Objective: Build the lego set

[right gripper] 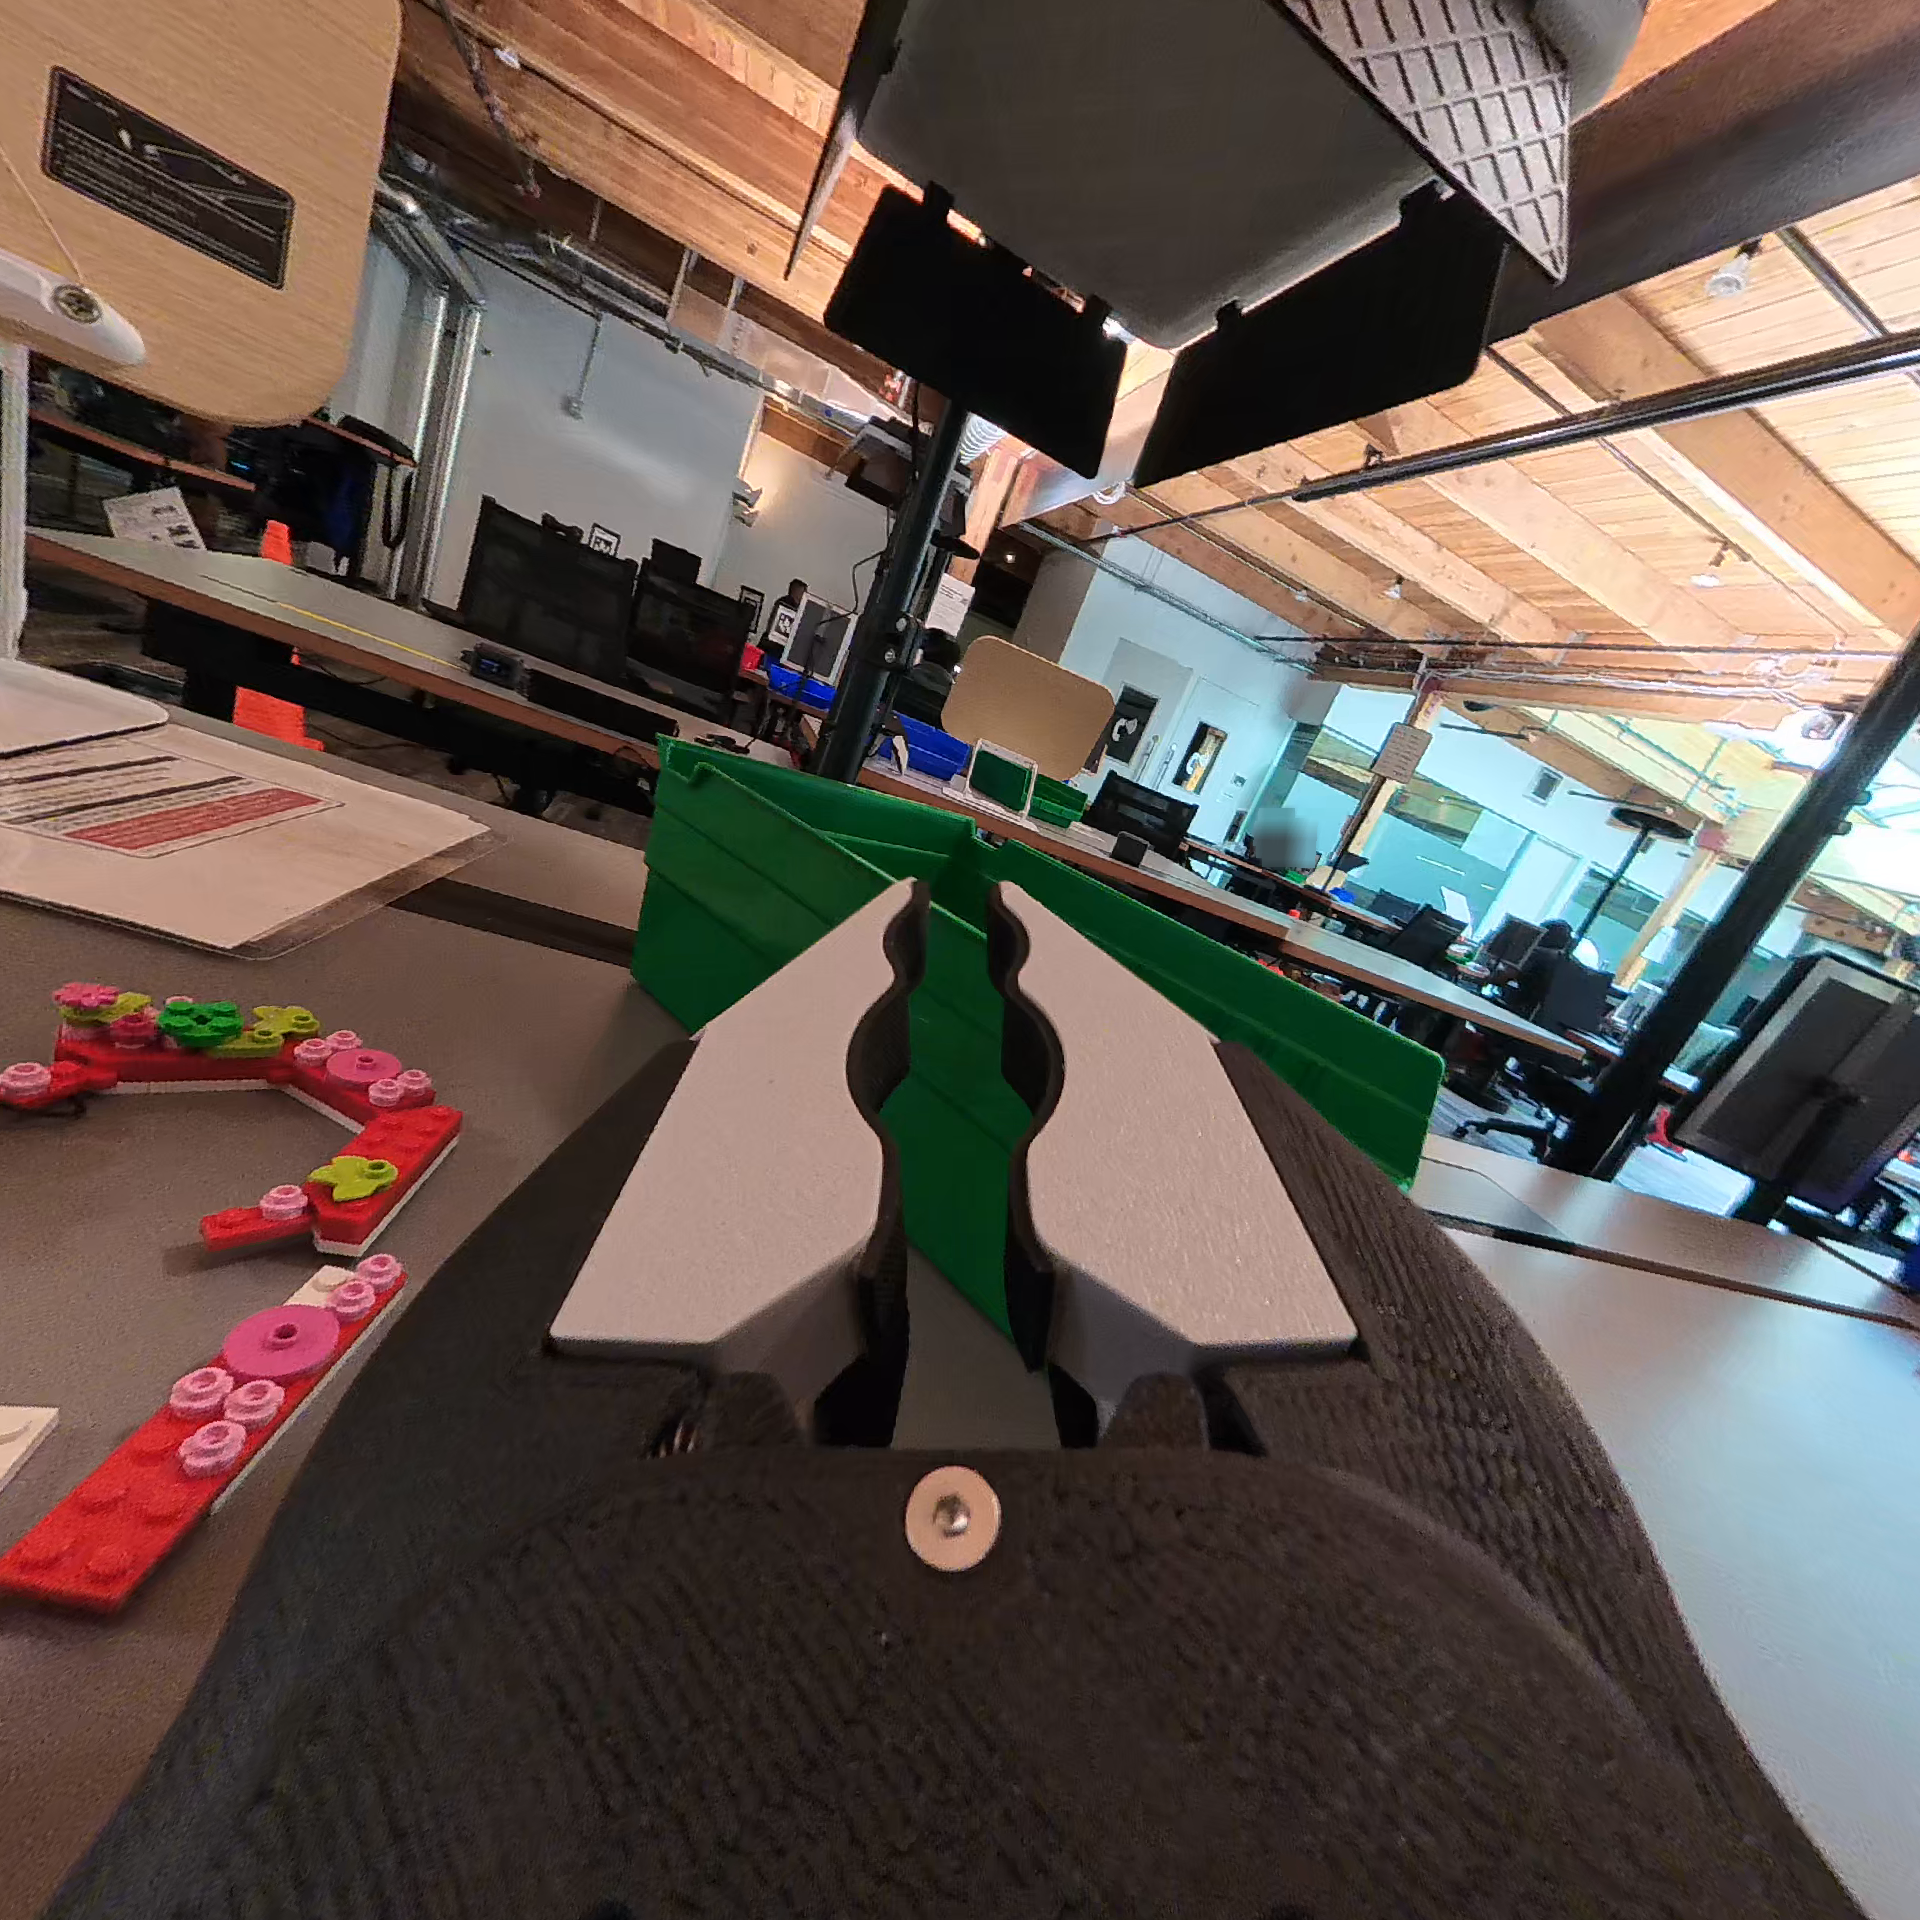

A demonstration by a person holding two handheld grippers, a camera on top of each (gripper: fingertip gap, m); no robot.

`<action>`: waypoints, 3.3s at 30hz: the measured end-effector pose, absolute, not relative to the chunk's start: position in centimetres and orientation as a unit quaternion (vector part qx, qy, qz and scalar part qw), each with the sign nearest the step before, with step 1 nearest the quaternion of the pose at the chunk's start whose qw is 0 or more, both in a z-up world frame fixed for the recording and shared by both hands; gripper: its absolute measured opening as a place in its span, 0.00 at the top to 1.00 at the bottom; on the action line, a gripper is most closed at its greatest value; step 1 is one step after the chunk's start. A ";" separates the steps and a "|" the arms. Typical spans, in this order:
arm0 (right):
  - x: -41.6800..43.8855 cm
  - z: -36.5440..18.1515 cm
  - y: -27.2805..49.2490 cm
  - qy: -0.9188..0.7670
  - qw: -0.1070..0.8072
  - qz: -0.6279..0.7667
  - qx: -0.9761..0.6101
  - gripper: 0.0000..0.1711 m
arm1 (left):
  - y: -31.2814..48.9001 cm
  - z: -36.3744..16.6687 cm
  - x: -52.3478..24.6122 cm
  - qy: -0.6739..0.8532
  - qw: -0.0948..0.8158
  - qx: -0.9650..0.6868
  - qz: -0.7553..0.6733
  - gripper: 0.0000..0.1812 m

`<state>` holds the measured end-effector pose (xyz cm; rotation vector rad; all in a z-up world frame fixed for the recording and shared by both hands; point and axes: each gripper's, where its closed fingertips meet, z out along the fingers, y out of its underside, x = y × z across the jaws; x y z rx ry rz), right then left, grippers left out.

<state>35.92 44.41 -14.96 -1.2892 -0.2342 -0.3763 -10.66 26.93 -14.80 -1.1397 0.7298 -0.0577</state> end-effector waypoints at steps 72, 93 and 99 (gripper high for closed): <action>36.5 -14.9 44.2 -0.089 0.781 -0.161 -0.597 0.95 | 22.5 -21.5 -13.6 0.421 0.489 -0.748 0.155 1.00; 36.3 -14.9 44.2 -0.095 0.780 -0.163 -0.596 0.95 | 23.3 -21.9 -4.1 0.450 0.537 -0.713 0.009 1.00; 36.2 -14.8 44.2 -0.094 0.783 -0.156 -0.594 0.96 | 24.1 -23.3 0.8 0.484 0.505 -0.713 -0.049 1.00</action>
